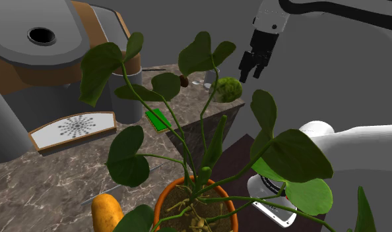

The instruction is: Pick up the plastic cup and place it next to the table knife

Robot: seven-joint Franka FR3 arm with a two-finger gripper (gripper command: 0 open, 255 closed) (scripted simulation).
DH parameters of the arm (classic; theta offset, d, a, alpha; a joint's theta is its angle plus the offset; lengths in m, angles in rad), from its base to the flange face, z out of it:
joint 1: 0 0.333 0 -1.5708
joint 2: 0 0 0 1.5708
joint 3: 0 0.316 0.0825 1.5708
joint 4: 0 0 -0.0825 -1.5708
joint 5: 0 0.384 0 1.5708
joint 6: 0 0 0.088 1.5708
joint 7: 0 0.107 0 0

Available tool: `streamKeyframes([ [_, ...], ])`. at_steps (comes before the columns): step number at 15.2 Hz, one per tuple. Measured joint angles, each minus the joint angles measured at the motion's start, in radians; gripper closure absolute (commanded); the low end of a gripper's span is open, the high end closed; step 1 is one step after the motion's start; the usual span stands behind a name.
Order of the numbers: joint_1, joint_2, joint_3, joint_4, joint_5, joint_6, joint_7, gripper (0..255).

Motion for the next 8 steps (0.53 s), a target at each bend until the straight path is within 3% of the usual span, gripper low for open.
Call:
streamKeyframes([
  [8, -0.024, 0.186, -0.058, 0.052, -0.036, 0.139, -0.055, 0],
])
